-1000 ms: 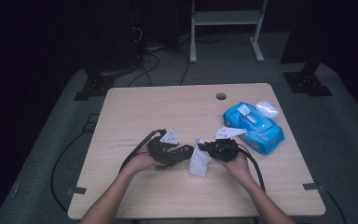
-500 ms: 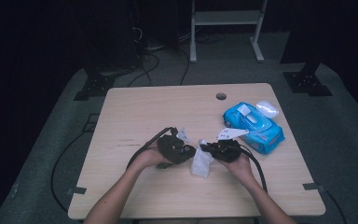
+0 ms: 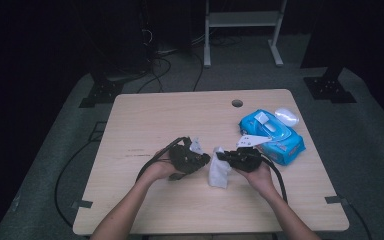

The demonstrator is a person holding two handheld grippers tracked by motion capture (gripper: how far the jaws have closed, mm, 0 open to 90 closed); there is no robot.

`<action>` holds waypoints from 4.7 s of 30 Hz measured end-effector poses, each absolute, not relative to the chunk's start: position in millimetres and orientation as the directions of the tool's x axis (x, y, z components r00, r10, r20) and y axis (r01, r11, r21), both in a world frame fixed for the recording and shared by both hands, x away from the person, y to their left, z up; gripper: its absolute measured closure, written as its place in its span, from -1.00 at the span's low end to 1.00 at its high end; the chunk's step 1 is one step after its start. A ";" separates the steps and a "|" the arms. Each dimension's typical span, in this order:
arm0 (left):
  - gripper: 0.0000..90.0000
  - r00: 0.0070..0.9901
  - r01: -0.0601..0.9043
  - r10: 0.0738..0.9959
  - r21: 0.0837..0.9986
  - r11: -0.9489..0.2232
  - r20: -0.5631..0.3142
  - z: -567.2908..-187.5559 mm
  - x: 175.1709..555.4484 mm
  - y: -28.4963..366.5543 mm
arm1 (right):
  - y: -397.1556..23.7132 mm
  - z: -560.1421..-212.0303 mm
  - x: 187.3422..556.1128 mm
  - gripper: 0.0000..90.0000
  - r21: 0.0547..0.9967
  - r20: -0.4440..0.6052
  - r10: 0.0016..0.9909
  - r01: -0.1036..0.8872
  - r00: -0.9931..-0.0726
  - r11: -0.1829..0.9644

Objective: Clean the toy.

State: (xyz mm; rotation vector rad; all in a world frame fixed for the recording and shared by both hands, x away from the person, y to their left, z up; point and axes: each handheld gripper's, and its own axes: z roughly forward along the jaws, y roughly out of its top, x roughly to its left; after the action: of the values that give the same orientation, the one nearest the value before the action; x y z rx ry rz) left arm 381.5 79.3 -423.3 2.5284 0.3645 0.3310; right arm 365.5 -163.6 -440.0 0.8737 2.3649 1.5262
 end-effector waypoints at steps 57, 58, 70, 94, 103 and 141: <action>0.44 0.918 0.096 0.372 0.834 -0.544 0.137 -413.5 353.9 116.9 | -137.3 -413.0 375.3 0.89 0.880 0.274 0.442 0.408 -0.854 0.244; 0.45 0.918 0.097 0.372 0.835 -0.542 0.135 -413.3 354.2 117.5 | -136.1 -409.8 375.6 0.89 0.885 0.277 0.433 0.404 -0.857 0.232; 0.46 0.918 0.096 0.377 0.850 -0.518 0.126 -411.1 354.2 120.2 | -144.1 -423.4 376.4 0.89 0.871 0.336 0.423 0.449 -0.842 0.200; 0.50 0.914 0.069 0.392 0.909 -0.411 0.108 -402.4 353.6 109.8 | -152.1 -404.2 369.2 0.90 0.880 0.389 0.370 0.459 -0.844 0.124; 0.50 0.911 0.084 0.403 0.918 -0.388 0.087 -402.9 352.6 124.3 | -138.2 -400.3 369.0 0.90 0.887 0.373 0.357 0.442 -0.856 0.133; 0.14 0.895 0.190 0.439 0.821 -0.538 0.081 -454.6 362.5 150.1 | -89.3 -439.3 386.0 0.90 0.843 0.291 0.422 0.439 -0.859 0.312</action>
State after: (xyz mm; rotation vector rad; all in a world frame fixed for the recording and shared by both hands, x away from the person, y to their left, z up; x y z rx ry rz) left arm 362.5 150.1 -454.6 2.1453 0.4500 0.3469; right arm 386.0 -89.3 -439.3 0.8395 2.5572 1.6517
